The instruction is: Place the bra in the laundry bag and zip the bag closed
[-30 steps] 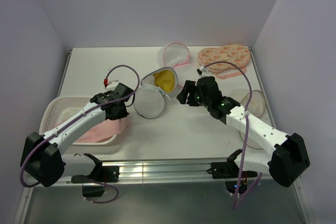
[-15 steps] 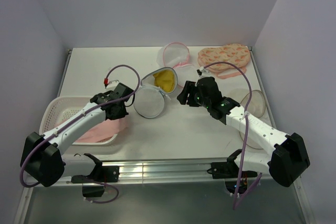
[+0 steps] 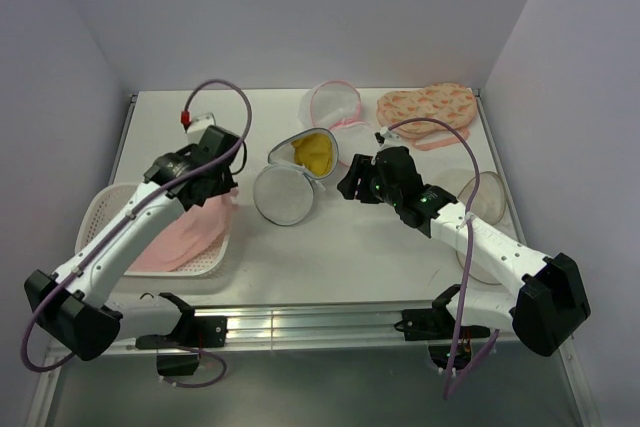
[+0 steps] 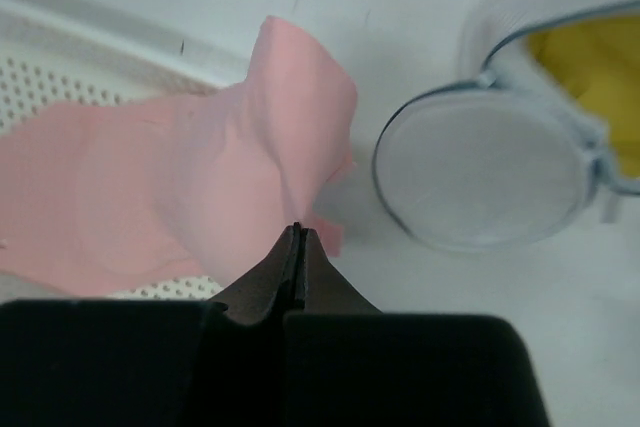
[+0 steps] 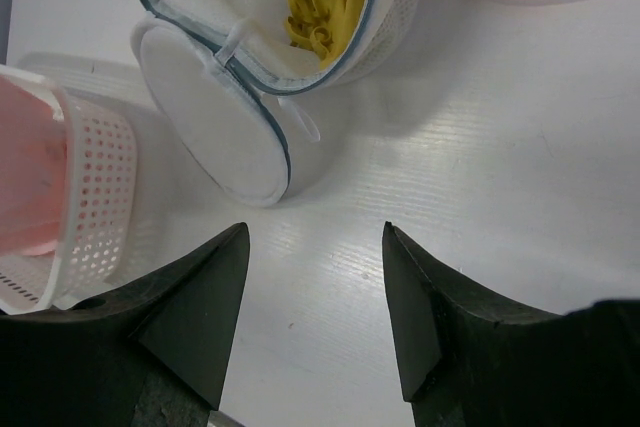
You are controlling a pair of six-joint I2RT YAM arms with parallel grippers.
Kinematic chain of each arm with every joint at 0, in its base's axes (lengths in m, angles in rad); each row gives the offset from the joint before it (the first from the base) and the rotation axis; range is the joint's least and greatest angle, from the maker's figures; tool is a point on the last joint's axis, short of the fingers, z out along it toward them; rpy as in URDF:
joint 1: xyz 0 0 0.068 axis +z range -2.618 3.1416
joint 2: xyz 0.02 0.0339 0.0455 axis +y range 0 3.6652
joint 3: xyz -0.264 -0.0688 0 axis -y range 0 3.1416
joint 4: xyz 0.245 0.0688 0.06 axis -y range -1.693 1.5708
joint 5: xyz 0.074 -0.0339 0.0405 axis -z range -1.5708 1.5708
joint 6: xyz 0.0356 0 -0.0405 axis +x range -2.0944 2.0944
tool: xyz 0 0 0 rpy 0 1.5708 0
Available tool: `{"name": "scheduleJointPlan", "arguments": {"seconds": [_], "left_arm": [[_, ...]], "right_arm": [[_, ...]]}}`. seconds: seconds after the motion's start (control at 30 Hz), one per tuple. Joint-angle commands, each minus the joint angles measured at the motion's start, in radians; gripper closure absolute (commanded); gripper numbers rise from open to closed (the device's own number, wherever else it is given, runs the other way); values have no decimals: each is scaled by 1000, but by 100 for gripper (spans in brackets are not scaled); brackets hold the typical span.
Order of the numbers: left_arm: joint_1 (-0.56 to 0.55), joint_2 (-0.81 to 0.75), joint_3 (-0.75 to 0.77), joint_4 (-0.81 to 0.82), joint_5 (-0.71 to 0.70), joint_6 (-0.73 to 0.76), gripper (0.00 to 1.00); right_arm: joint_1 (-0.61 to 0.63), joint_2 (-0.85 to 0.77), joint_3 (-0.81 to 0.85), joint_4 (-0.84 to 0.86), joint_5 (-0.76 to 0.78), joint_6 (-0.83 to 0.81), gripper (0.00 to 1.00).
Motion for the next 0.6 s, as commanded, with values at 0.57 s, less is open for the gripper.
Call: {"name": "scheduleJointPlan", "arguments": {"seconds": [0.57], "left_arm": [[-44,224,858,-214,20,243,100]], "right_arm": [[2,-84,117,-76,80,-29,37]]}}
